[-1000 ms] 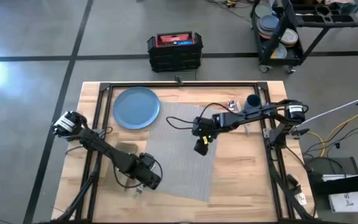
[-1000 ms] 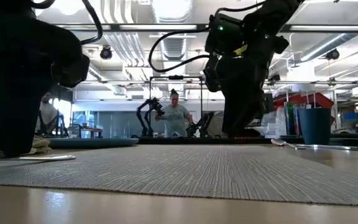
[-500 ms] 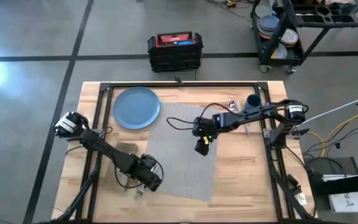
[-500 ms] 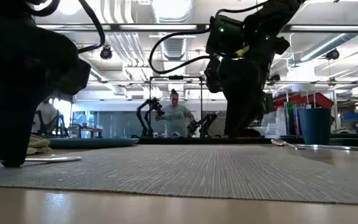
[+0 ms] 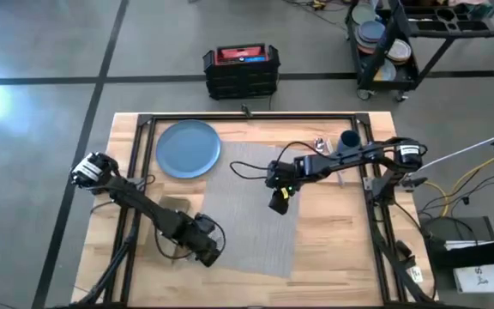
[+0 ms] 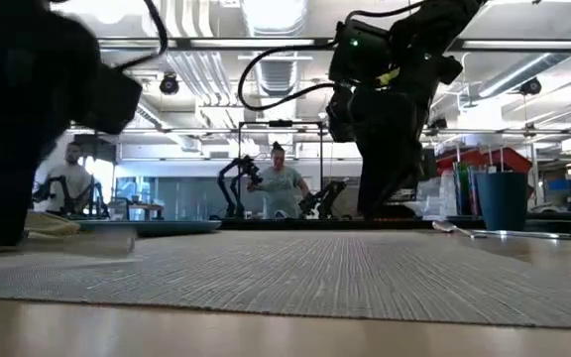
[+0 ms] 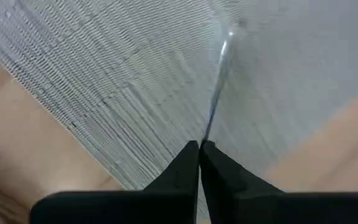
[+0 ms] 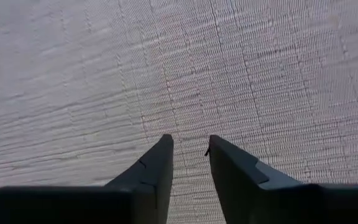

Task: Set table place
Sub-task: Put the silver fork on the brown table napkin

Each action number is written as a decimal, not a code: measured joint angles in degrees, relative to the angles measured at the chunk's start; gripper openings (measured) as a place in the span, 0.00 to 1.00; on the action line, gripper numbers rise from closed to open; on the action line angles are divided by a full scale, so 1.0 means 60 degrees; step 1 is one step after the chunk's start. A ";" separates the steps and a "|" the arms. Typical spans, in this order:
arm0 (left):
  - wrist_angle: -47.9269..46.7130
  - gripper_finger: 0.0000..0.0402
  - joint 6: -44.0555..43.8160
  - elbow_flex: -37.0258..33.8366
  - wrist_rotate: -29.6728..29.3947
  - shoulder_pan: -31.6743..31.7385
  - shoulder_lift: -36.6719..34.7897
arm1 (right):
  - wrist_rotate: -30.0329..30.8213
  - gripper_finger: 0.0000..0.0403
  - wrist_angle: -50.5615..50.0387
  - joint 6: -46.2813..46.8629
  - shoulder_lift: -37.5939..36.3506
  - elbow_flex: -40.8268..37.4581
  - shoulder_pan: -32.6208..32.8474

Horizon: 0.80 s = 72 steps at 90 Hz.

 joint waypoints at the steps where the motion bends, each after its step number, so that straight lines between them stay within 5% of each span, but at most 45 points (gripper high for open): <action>1: -0.0007 0.00 0.0067 0.0015 0.0002 0.0000 -0.0011 | -0.0001 0.20 -0.0007 -0.0003 -0.0018 0.0000 0.0000; 40: -0.1881 0.00 0.6134 0.1912 0.0980 0.0460 -0.0057 | 0.0018 0.09 -0.0073 -0.0570 -0.0912 -0.0004 -0.0227; 55: -0.2112 0.00 0.6390 0.1990 0.1175 0.0674 -0.0060 | 0.0020 0.07 -0.0378 -0.0722 -0.1006 -0.0029 -0.0299; 72: -0.1844 0.05 0.4373 0.1312 0.1405 0.0391 -0.0060 | 0.0317 0.11 -0.0922 -0.0790 -0.1006 -0.0127 -0.0317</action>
